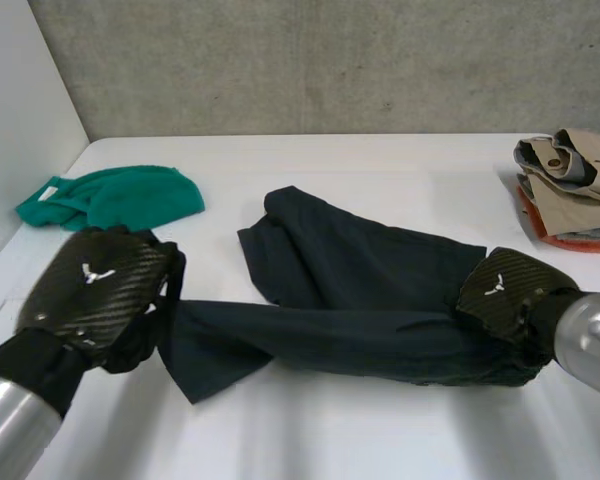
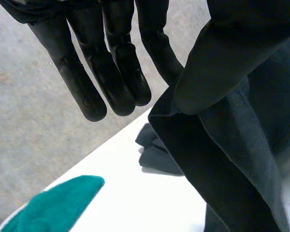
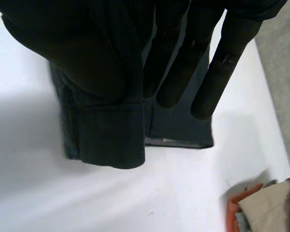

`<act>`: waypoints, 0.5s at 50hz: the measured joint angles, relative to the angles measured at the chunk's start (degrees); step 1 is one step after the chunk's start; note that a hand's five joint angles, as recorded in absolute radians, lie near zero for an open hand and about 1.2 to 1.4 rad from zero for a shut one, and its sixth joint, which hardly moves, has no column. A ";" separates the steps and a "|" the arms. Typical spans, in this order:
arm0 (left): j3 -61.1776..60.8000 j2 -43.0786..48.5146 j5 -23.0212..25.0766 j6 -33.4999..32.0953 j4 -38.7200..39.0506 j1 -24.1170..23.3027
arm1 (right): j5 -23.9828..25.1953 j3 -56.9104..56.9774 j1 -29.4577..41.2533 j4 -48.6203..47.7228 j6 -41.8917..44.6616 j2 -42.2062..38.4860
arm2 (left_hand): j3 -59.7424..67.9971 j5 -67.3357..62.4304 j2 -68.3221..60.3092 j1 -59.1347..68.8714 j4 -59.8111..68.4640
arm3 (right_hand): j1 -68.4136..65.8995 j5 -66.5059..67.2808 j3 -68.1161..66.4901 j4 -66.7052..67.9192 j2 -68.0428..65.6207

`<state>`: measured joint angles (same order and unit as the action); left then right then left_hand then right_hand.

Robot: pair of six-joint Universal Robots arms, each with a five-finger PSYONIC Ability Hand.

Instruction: Fold the laundry.

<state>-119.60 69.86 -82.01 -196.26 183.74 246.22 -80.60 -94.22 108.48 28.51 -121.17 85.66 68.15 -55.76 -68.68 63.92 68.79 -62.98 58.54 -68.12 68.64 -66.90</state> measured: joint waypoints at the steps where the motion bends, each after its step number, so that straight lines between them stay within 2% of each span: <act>1: 0.26 2.03 0.15 -0.06 1.07 0.00 | 0.01 0.78 -0.22 -1.05 -0.80 -2.15 | 0.00 0.00 0.00 0.00 0.00 | 0.00 0.00 0.00 0.00 0.00; 11: 12.68 30.17 -0.08 -1.39 13.56 -0.46 | -0.74 12.25 -0.22 -11.14 -9.11 -19.81 | 0.00 0.00 0.00 0.00 0.00 | 0.00 -0.01 0.00 0.00 0.00; 14: 22.93 38.12 -0.35 -3.53 16.87 -1.09 | -2.90 22.60 0.54 -15.72 -11.66 -25.48 | 0.02 0.00 -0.02 0.00 0.01 | 0.00 -0.01 0.00 0.00 0.00; 20: 43.29 44.35 -1.75 -6.92 23.15 -2.46 | -7.18 42.45 3.63 -23.51 -17.62 -29.13 | 0.04 0.00 -0.03 0.00 0.01 | -0.51 0.00 0.00 0.00 0.00; 25: 60.17 45.09 -4.73 -6.23 35.72 -2.34 | -8.94 56.00 5.55 -34.87 -23.45 -29.52 | 0.04 0.00 -0.03 0.00 0.04 | -0.51 -0.01 0.00 0.00 0.00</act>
<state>-59.43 114.95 -86.73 -202.49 219.45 243.88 -89.54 -38.22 114.03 -6.37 -144.61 56.14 68.20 -55.76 -68.71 63.92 68.82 -63.49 58.53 -68.12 68.64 -66.90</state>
